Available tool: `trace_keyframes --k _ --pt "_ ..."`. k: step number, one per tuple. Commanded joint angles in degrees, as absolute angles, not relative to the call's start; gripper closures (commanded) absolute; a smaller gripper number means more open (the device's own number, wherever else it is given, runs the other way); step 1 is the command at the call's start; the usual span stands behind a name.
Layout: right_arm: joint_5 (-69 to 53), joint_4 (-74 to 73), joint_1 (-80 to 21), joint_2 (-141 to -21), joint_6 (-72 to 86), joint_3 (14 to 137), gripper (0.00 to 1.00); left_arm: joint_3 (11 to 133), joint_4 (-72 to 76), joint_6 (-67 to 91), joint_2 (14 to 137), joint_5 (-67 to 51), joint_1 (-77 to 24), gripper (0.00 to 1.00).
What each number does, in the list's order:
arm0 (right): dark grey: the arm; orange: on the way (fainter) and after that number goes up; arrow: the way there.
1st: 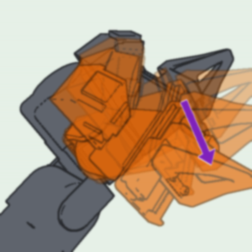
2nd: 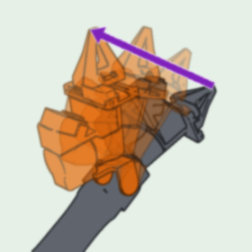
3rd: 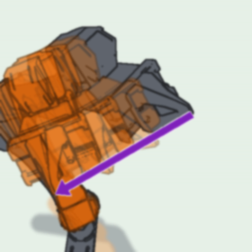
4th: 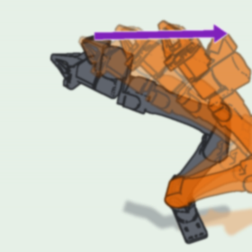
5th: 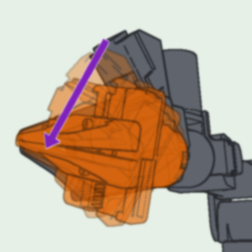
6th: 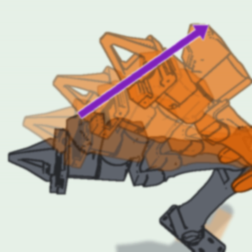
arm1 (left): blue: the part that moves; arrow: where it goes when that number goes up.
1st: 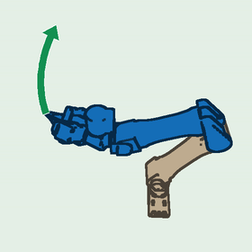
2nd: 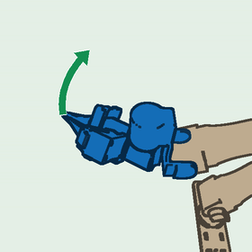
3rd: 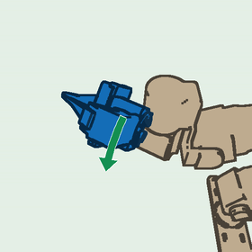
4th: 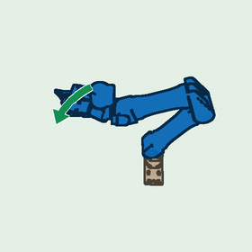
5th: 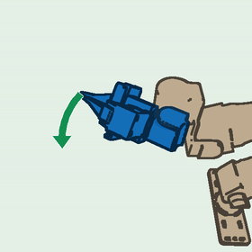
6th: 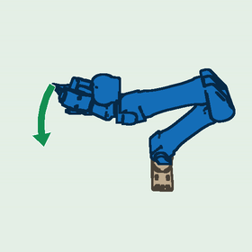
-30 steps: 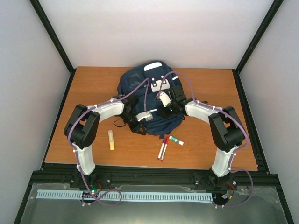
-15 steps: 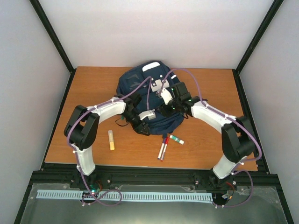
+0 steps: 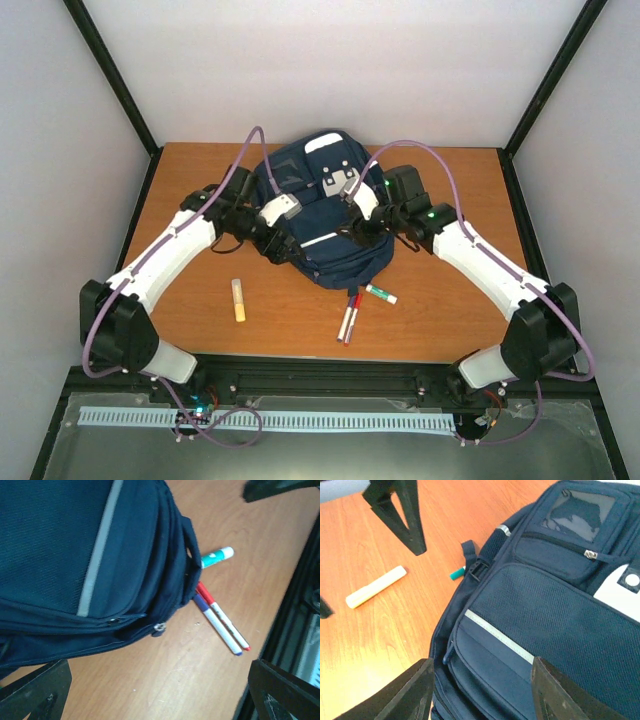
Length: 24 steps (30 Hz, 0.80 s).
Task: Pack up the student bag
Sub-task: Zip the student bag at the center of the board, then adjust the student bag at the center of the board.
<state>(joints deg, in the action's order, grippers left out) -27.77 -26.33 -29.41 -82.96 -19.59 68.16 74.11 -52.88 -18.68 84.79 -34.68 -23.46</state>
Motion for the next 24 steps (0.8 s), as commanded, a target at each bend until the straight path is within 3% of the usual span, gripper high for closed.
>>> trace_keyframes --k 1,6,11,15,19,24 --pt "-31.3 -28.7 -30.2 -82.6 -21.3 69.8 0.46 71.0 -43.5 -9.9 81.7 -26.2 -23.6 0.00" --pt "-27.0 -26.4 -30.2 -81.6 -19.0 63.0 0.44 69.8 -36.9 -5.9 81.7 -22.1 -23.6 0.00" --pt "-26.2 -25.3 -29.6 -80.4 -17.5 57.7 0.43 65.8 -30.5 0.8 87.9 7.4 -21.8 0.00" --pt "-20.8 -24.2 -29.6 -79.7 -18.1 54.1 0.41 65.6 -29.2 -0.9 88.7 -9.5 -15.0 0.02" --pt "-18.4 -25.5 -29.6 -79.6 -28.4 51.5 0.41 65.9 -35.2 -20.1 88.1 -29.6 -14.0 0.32" --pt "-14.3 -22.9 -29.5 -81.4 -30.9 50.3 0.41 65.0 -44.6 -43.3 90.3 -40.5 -14.1 0.43"
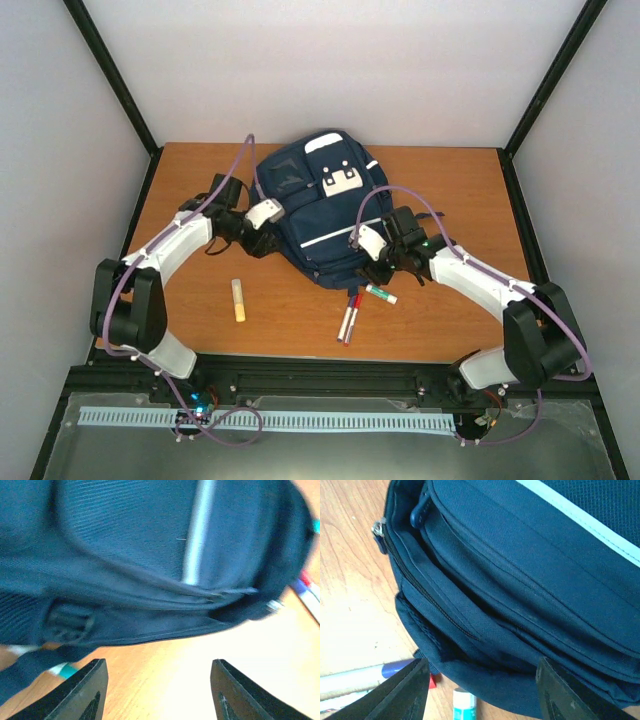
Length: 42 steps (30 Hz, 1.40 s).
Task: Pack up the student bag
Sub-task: Adjust the student bag at the center of the board.
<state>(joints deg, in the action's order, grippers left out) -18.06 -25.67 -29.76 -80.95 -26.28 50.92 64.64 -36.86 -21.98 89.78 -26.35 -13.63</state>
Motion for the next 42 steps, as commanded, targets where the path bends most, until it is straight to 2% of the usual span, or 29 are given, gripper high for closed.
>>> trace_keyframes --k 1,9,16,22,29,37,40,42 --pt "-14.1 -22.3 -29.5 -82.0 -30.9 50.1 0.41 64.7 -45.9 -47.4 90.5 -41.8 -14.1 0.44" --pt "-10.9 -17.7 -26.5 -87.1 -26.1 50.3 0.44 63.7 -45.9 -61.8 92.7 -39.9 -18.1 0.45" --pt "-10.7 -17.9 -25.1 -88.7 -25.6 50.6 0.44 65.6 -42.6 -64.7 97.0 -37.8 -23.2 0.44" --pt "-11.2 -19.2 -25.1 -87.1 -25.4 49.9 0.43 68.0 -42.7 -69.8 101.6 -35.8 -26.5 0.52" --pt "-12.6 -20.4 -24.1 -84.3 -24.7 48.3 0.43 68.8 -40.1 -69.6 103.3 -33.8 -27.1 0.57" --pt "-14.1 -21.0 -22.8 -83.3 -24.1 47.2 0.43 68.5 -36.3 -68.4 104.3 -31.7 -27.1 0.51" --pt "-14.3 -21.1 -22.6 -83.3 -24.1 47.3 0.43 69.0 -37.2 -69.6 105.5 -31.5 -27.1 0.57" --pt "-14.4 -21.2 -22.6 -83.2 -24.1 47.4 0.43 69.0 -37.6 -69.9 106.1 -31.5 -27.0 0.65"
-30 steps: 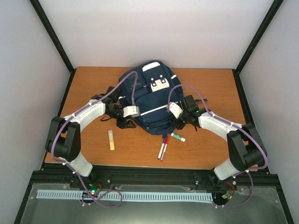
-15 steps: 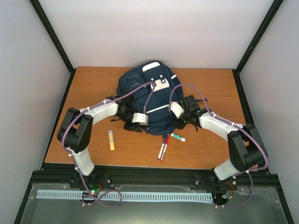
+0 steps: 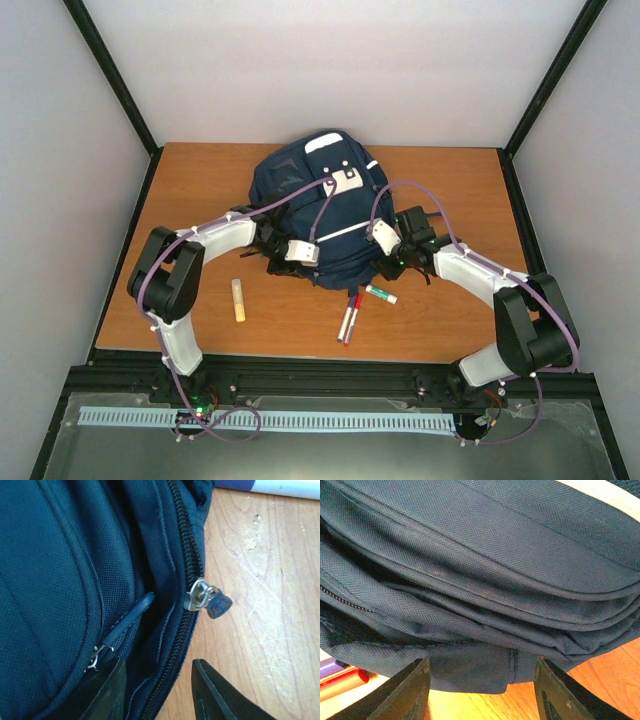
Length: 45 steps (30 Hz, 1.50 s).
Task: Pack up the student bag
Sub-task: Adjust the student bag at the center of the board.
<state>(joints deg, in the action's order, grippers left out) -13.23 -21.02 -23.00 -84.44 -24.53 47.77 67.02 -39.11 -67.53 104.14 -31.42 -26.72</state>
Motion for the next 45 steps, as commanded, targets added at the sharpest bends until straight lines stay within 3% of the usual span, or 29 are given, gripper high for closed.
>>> trace_keyframes --k 1,10,24,36,45 --pt "-14.4 -21.2 -22.5 -83.2 -24.1 47.4 0.43 69.1 -37.6 -69.8 106.2 -31.6 -27.1 0.68" --pt "-17.7 -22.9 -22.0 -82.6 -21.9 50.1 0.43 73.1 -38.4 -61.4 106.8 -36.7 -27.3 0.99" --pt "-23.9 -28.6 -22.1 -80.8 -17.9 54.1 0.49 80.8 -31.8 -38.8 112.1 -43.1 -31.3 0.99" --pt "-19.0 -30.3 -22.1 -78.3 -15.2 53.6 0.61 89.6 -21.8 -12.3 120.3 -45.0 -33.4 0.99" --pt "-18.4 -26.8 -22.1 -79.0 -15.5 52.4 0.62 88.4 -19.8 -6.8 118.7 -50.7 -33.5 0.99"
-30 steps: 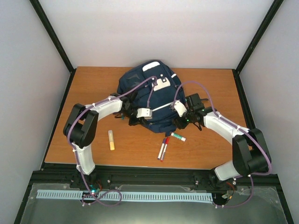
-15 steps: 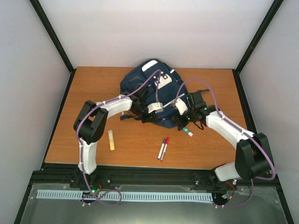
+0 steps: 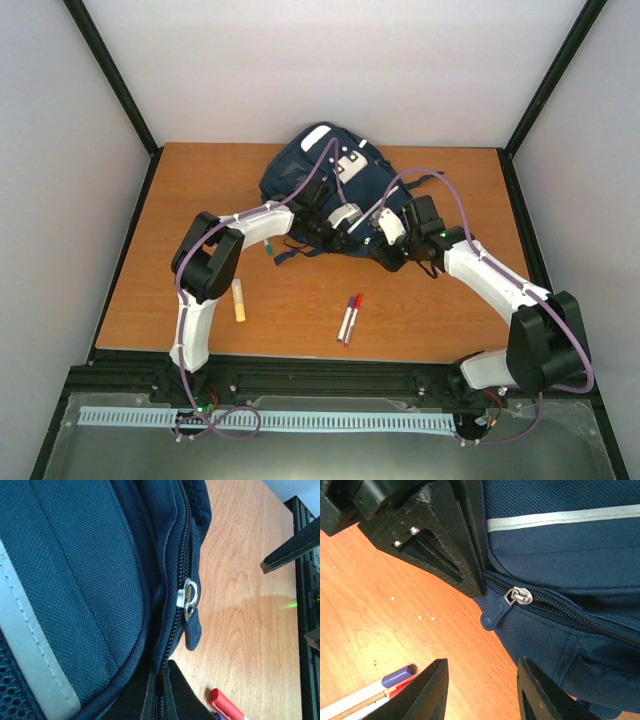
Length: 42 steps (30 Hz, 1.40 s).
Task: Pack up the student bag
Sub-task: Adjust the student bag at the center of the board, then move the stationery to the center of the board.
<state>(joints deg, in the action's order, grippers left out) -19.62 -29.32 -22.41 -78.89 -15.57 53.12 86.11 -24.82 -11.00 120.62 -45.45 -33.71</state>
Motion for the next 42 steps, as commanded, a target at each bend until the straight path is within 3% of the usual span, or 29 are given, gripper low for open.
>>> trace_keyframes --k 1,5,7,10,13,20,33,42 --pt "-18.5 -26.3 -22.1 -79.4 -15.6 52.4 0.62 88.1 -19.9 -7.0 118.5 -51.0 -33.5 0.99" --pt "-12.2 -26.5 -21.5 -80.8 -14.0 55.0 0.64 87.7 -21.4 -7.9 118.0 -50.6 -33.5 0.99" --pt "-13.3 -29.1 -13.4 -80.3 -11.5 57.7 0.67 88.1 -23.1 -9.2 117.6 -49.3 -33.5 0.99" --pt "-18.0 -36.0 2.8 -84.2 -14.7 60.8 0.50 88.9 -26.6 -11.4 117.3 -48.9 -33.5 0.99" --pt "-15.3 -40.9 8.6 -91.7 -23.6 62.2 0.33 88.9 -27.3 -10.8 117.8 -50.1 -33.5 0.99" --pt "-14.3 -40.0 20.6 -106.4 -25.3 74.7 0.11 87.4 -29.8 -12.5 116.2 -50.8 -33.5 0.99" --pt "-14.8 -49.0 22.3 -131.9 -31.1 104.4 0.16 83.4 -38.8 -18.0 112.0 -51.0 -33.5 0.99" --pt "-14.2 -51.4 24.7 -132.9 -30.5 102.4 0.26 83.2 -40.1 -19.9 110.7 -50.1 -33.5 0.99"
